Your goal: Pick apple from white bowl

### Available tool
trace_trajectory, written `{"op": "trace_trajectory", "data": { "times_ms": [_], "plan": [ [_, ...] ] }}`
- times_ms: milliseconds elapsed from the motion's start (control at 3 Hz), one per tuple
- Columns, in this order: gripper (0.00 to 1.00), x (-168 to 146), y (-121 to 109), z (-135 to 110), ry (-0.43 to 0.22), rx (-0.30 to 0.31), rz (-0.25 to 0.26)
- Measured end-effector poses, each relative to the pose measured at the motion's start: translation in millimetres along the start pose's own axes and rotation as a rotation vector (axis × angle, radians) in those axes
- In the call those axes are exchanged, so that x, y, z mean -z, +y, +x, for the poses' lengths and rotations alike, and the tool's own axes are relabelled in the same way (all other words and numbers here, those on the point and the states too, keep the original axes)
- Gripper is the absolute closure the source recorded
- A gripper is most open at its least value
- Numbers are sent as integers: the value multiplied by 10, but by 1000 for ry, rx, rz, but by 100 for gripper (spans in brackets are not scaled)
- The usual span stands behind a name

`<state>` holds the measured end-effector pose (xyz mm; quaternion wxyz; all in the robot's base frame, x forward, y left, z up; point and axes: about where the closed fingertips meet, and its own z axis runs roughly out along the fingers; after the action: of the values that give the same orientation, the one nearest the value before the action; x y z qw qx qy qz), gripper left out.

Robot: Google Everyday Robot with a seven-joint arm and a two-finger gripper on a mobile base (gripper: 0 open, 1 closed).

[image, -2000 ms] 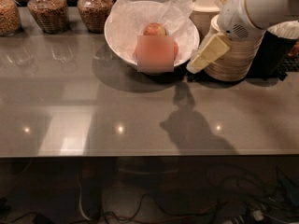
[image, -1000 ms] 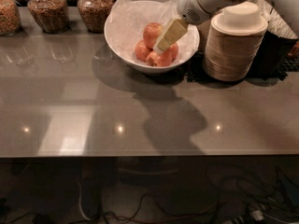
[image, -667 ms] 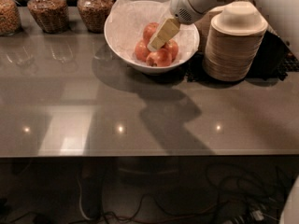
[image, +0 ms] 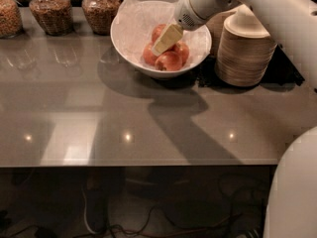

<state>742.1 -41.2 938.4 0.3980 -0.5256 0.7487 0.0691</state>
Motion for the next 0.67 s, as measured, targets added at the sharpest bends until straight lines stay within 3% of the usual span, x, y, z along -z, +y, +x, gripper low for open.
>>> {"op": "trace_trajectory", "data": {
  "times_ms": [667],
  "plan": [
    [12,-229,49,73,22,-31,-43]
  ]
}}
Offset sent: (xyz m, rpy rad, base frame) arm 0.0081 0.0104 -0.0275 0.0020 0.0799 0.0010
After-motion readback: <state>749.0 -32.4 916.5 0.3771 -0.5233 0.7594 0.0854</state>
